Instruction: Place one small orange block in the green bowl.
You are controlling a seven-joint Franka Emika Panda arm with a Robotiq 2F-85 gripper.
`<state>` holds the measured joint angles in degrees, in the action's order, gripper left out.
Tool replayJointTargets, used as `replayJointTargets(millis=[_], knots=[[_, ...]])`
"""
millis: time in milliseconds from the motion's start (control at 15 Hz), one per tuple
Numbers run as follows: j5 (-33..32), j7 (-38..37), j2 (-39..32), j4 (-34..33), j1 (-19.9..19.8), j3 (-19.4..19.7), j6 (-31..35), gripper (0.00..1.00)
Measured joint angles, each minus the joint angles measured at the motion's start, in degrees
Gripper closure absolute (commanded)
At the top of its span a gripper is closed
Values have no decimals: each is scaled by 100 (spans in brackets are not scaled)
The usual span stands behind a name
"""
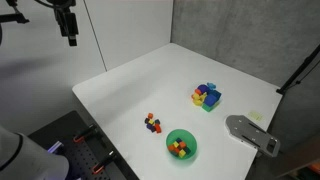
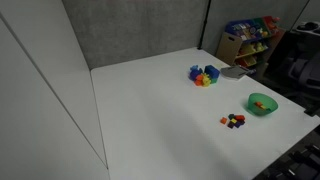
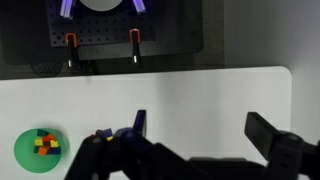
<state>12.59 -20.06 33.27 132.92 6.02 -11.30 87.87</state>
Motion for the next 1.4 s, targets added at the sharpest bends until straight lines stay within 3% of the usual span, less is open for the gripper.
replayJointTargets(millis=[333,600,1133,1400], knots=[[-1,0,0,4,-3,-3,7,0],[-68,1,-86,9,-61,-4,381,0],[-531,123,-876,173,-369,135,1672,0],[-746,370,-1470,484,-494,384,2724,0]])
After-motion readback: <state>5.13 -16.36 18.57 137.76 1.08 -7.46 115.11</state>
